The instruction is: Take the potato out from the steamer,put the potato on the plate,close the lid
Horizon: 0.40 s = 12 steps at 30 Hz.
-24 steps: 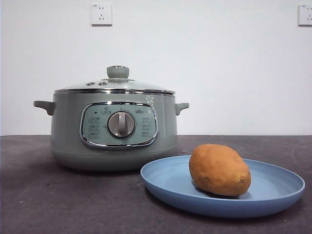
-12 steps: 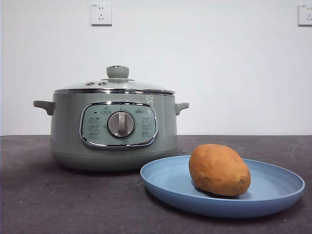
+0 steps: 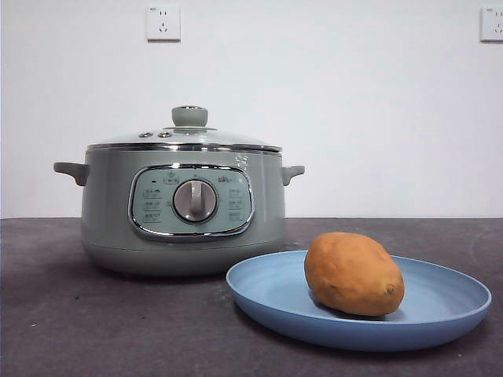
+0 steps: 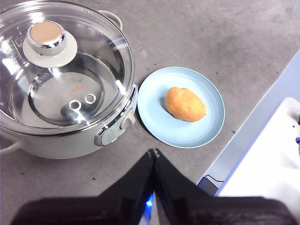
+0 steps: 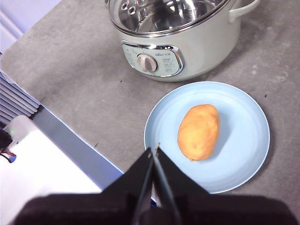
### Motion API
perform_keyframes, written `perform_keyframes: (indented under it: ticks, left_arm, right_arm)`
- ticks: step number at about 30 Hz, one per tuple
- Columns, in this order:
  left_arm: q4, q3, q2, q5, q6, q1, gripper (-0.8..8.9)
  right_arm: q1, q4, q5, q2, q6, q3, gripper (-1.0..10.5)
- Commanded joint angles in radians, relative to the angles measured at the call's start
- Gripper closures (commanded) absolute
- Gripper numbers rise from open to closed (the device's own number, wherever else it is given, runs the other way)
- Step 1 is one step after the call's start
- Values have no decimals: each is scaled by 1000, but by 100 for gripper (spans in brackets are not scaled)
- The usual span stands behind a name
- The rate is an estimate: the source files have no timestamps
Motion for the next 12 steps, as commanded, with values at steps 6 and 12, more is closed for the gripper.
perform_keyframes:
  ticks: [6, 12]
  left_arm:
    - [245, -19, -137, -45, 108, 125, 817]
    - [592, -230, -356, -55, 103, 276, 817]
  right_arm:
    - [1, 5, 3, -1, 6, 0, 946]
    - [1, 5, 3, -1, 6, 0, 946]
